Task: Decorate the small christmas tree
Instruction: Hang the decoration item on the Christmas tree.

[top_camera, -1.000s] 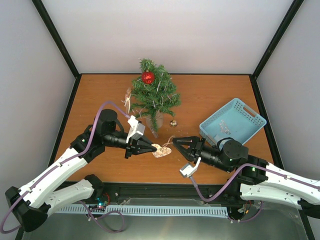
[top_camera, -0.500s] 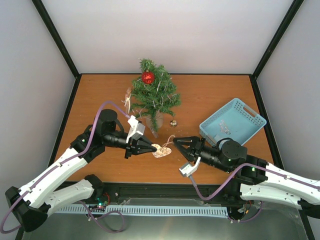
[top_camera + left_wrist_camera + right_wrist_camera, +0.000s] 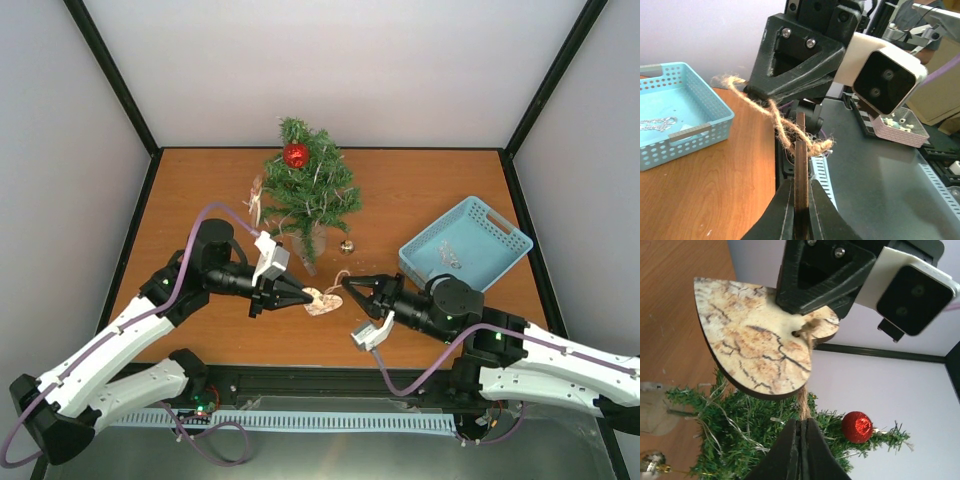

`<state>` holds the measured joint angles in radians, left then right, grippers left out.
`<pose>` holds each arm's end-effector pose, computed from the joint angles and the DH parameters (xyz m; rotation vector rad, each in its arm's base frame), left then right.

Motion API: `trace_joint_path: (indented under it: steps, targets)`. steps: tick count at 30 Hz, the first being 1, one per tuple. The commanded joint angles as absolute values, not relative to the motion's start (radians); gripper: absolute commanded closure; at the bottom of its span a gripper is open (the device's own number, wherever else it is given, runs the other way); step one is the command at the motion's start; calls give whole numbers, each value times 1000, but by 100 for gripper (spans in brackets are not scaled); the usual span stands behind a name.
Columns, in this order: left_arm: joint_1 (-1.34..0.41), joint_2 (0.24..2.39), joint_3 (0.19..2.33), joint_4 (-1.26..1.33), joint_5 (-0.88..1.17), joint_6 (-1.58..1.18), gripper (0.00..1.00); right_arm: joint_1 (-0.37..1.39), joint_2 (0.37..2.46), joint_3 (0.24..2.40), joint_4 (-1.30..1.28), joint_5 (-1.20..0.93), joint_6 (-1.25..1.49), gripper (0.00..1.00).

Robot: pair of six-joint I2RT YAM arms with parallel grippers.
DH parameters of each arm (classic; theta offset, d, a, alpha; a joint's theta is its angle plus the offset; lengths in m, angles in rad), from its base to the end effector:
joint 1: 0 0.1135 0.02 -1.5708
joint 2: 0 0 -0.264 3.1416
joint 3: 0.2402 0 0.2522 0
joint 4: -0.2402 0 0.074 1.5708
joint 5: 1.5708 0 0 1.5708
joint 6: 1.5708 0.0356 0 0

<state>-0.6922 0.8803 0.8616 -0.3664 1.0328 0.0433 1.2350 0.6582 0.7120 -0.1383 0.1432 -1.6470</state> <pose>0.1217 -0.1406 0.3378 1.3515 1.5008 -1.4203 0.0580 0.1507 0.3389 -1.6404 0.3250 -0.4308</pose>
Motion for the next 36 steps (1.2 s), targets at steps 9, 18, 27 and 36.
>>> trace_joint_path:
  steps: [9,18,27,36]
  targets:
    - [-701,852,894,-366,733,124,99,1241,775,973,-479,183,-964,97]
    - [-701,845,893,-360,544,193,99,1208,943,1242,-714,143,-485,97]
    - [-701,772,832,-331,497,345,99,1171,1070,1400,-900,79,-126,97]
    - [-701,775,856,-433,462,507,99,1169,1167,1517,-1025,183,67,97]
